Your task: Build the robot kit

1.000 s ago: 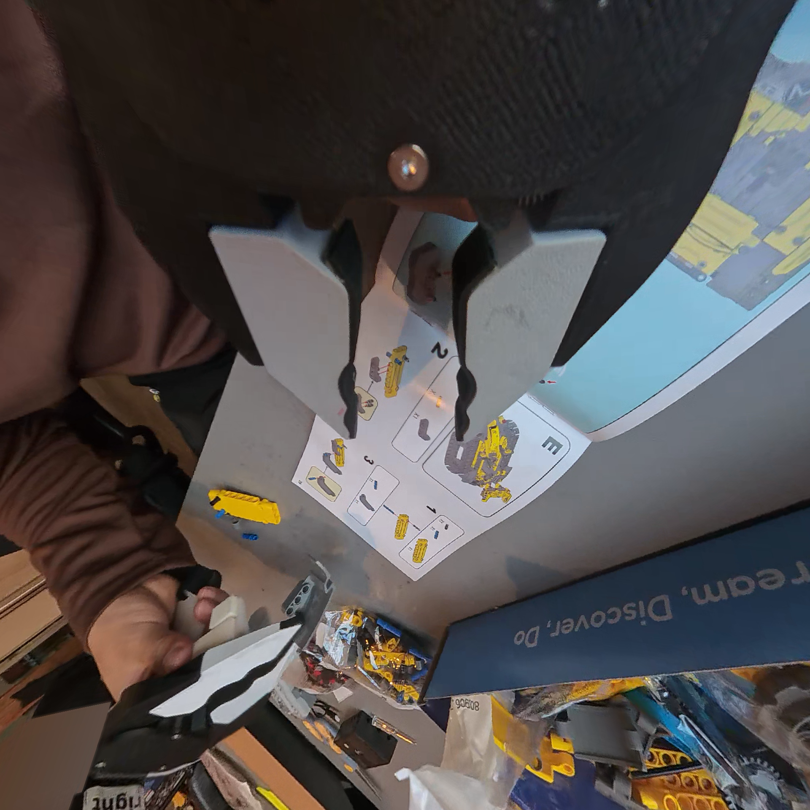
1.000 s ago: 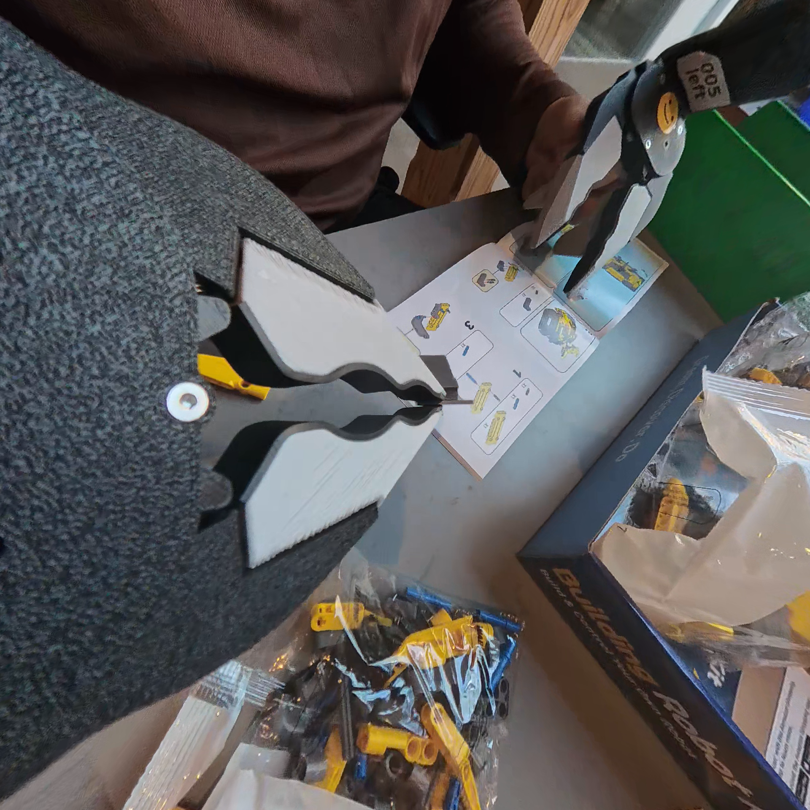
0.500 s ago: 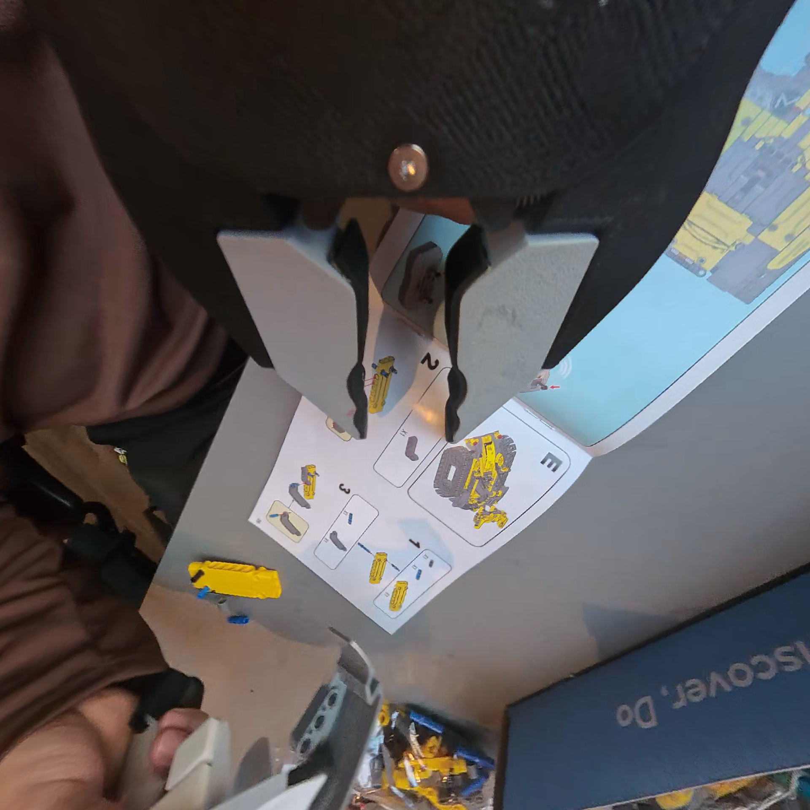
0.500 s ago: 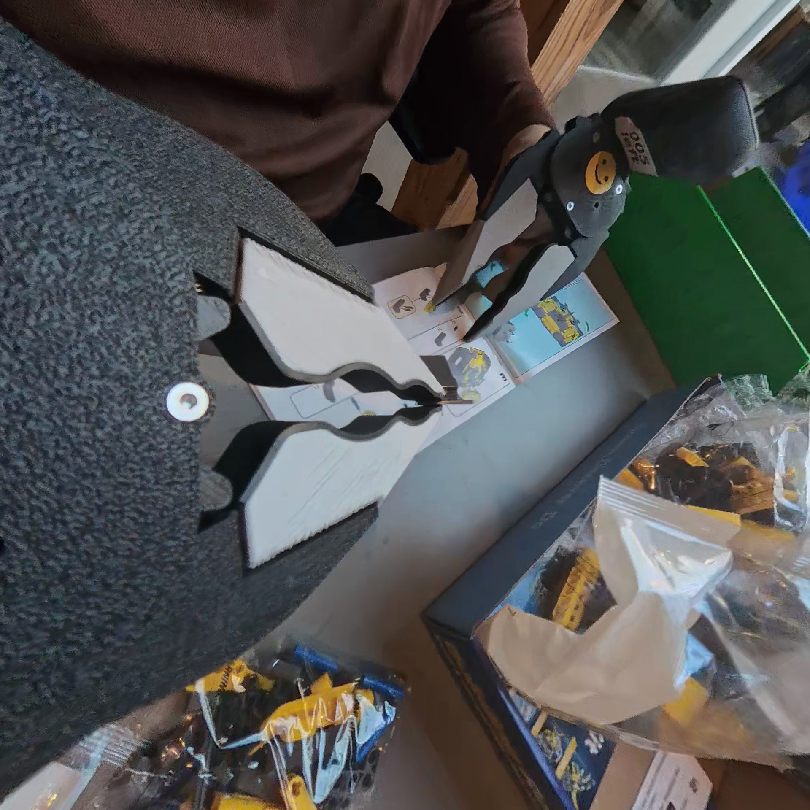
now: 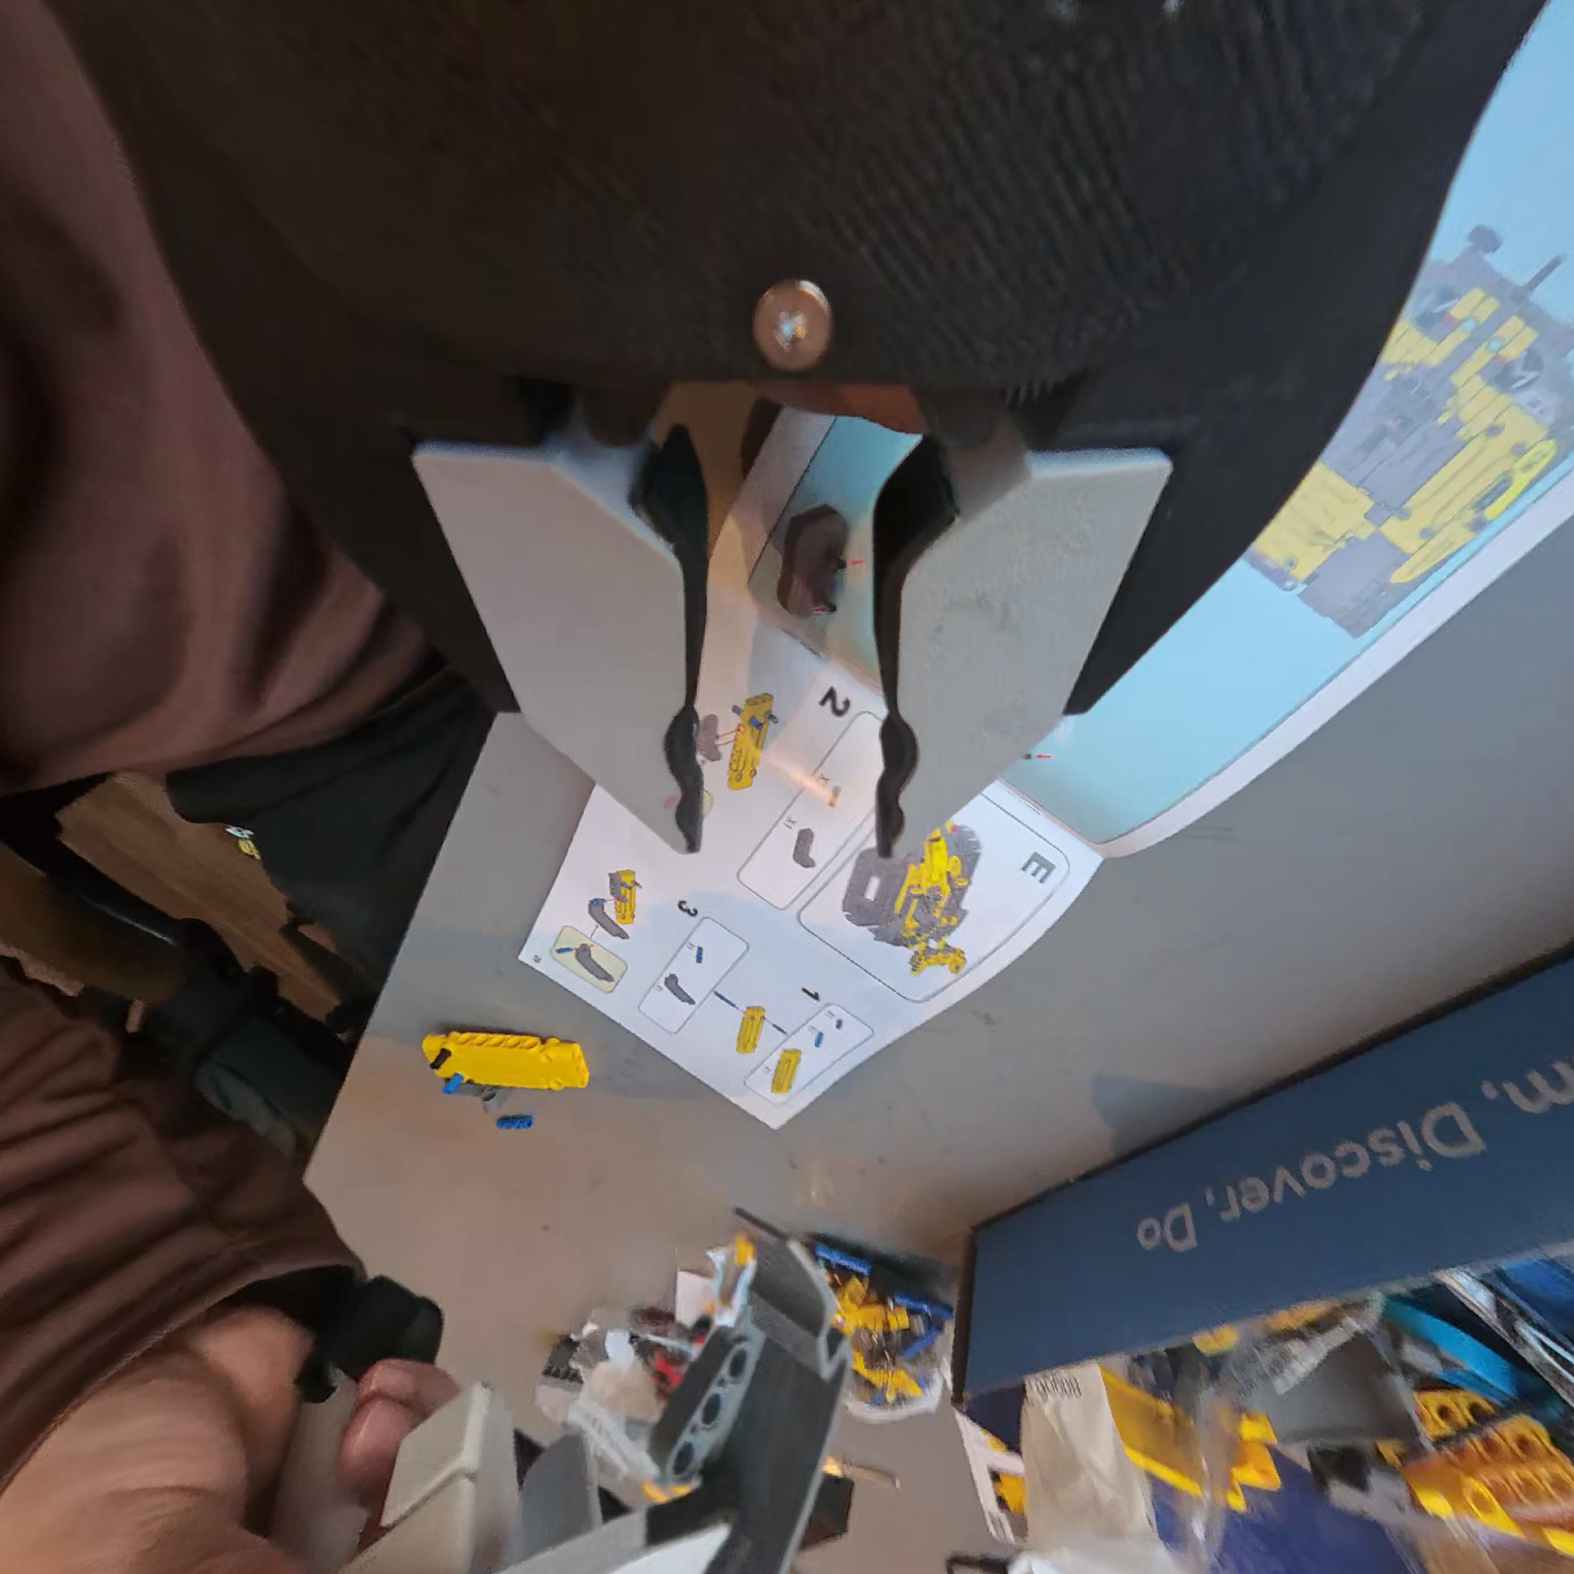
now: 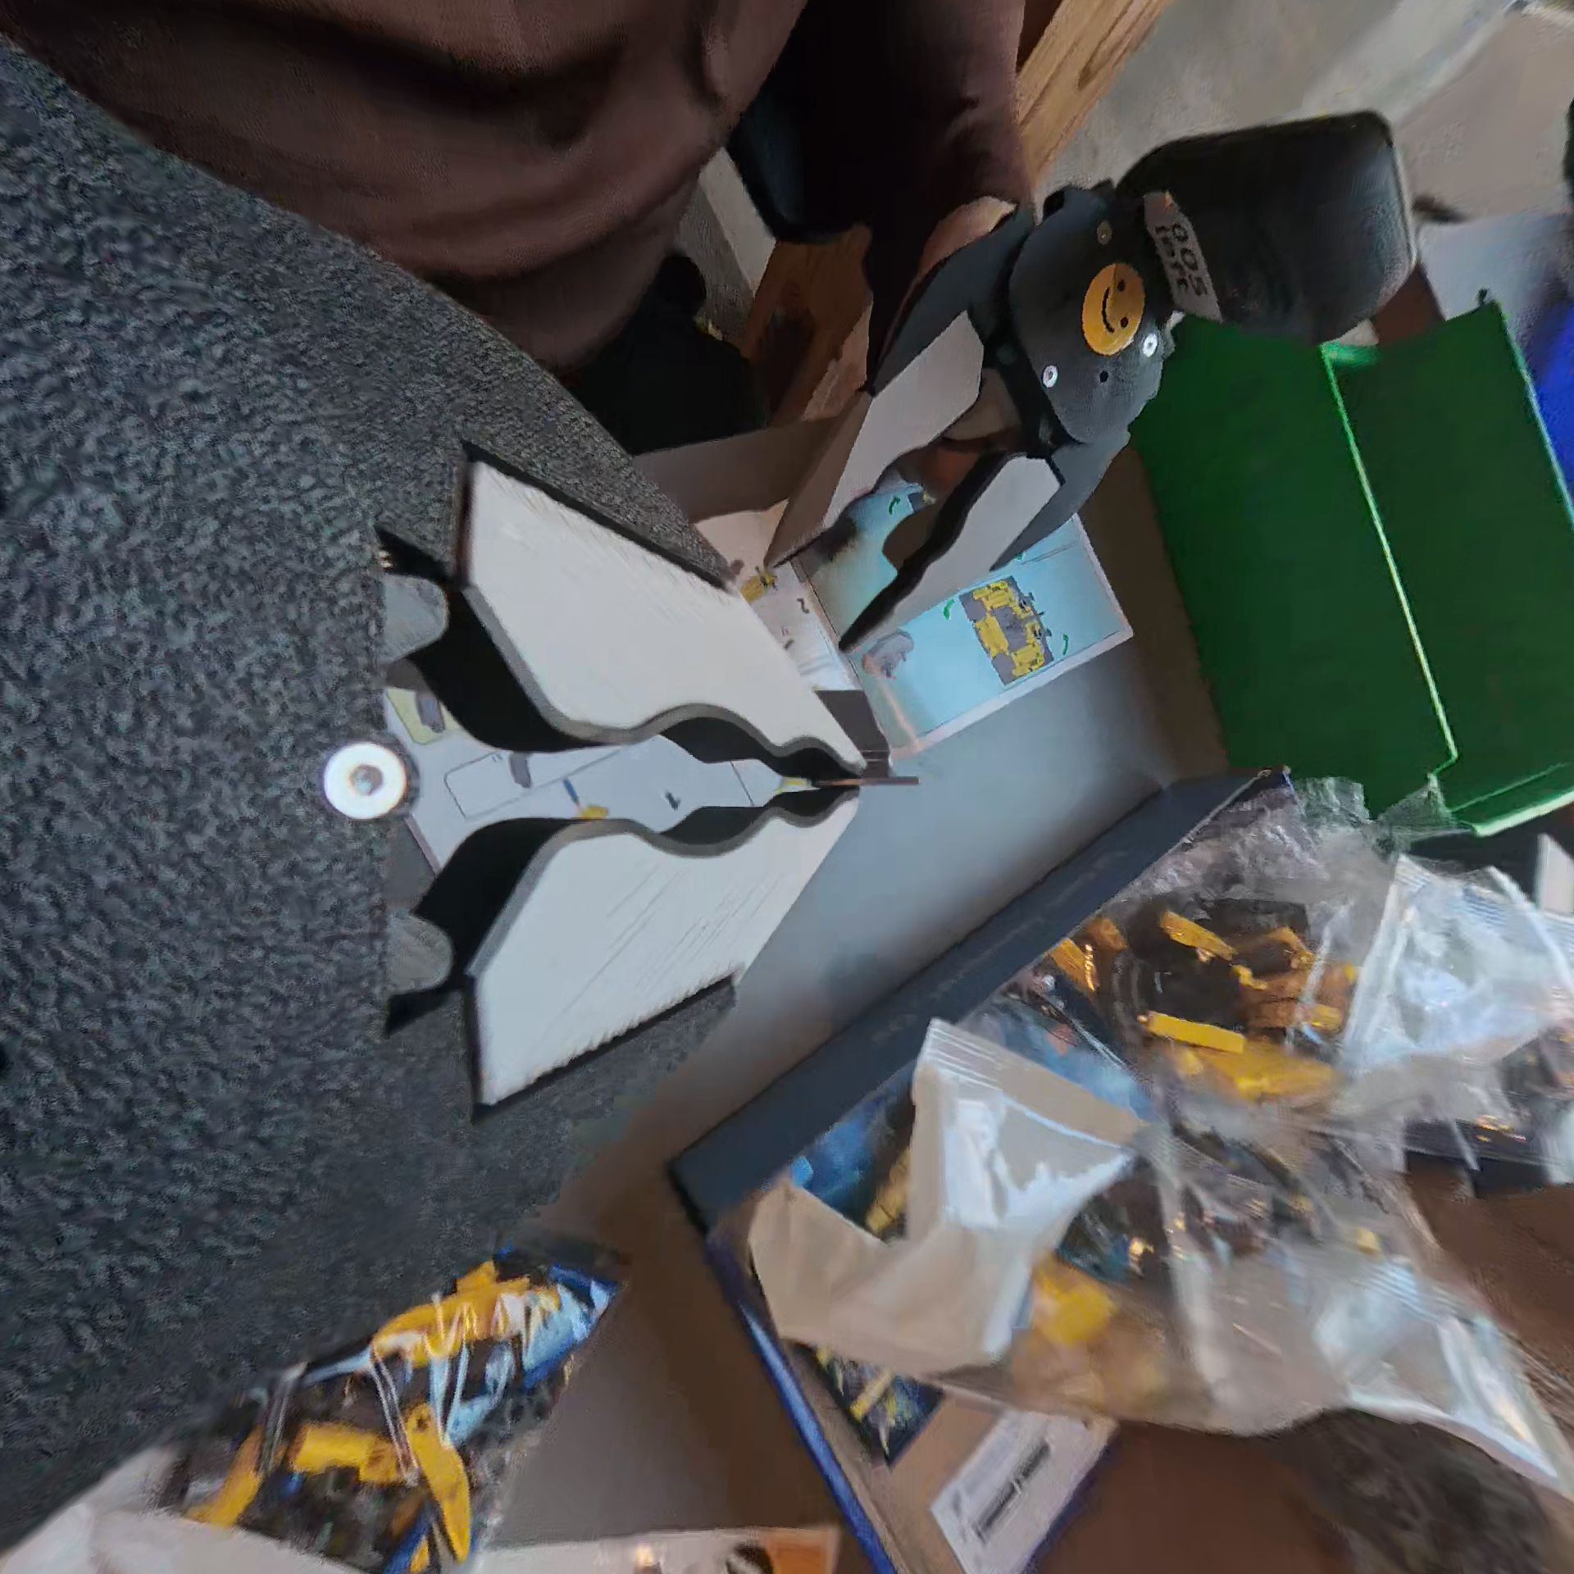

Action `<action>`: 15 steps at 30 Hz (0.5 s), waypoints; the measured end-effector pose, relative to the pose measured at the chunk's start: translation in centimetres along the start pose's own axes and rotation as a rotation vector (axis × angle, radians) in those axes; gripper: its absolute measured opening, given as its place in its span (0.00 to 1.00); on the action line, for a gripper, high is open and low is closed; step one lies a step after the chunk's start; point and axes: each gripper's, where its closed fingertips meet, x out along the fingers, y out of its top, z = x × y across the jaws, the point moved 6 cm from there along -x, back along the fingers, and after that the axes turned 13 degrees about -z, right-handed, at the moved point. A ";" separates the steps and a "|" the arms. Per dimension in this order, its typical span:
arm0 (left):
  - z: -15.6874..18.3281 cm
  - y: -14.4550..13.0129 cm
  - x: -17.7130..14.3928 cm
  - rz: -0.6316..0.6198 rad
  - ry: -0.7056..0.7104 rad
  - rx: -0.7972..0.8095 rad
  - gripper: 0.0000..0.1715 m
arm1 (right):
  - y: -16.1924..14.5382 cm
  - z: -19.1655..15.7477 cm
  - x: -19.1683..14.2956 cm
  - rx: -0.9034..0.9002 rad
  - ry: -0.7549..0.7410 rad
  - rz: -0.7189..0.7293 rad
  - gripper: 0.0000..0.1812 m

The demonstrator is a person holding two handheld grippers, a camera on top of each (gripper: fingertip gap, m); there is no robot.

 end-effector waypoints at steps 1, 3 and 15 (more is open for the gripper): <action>-0.2 0.1 -0.3 0.018 0.031 0.010 0.23 | 0.7 -0.1 -0.1 -0.056 -0.067 -0.002 0.01; -0.7 0.3 -0.9 0.055 0.084 0.011 0.23 | 2.4 -0.5 -0.1 -0.180 -0.190 0.003 0.01; -1.9 0.3 -1.6 0.124 0.020 -0.106 0.23 | 7.2 6.1 8.5 -0.500 -0.721 -0.519 0.14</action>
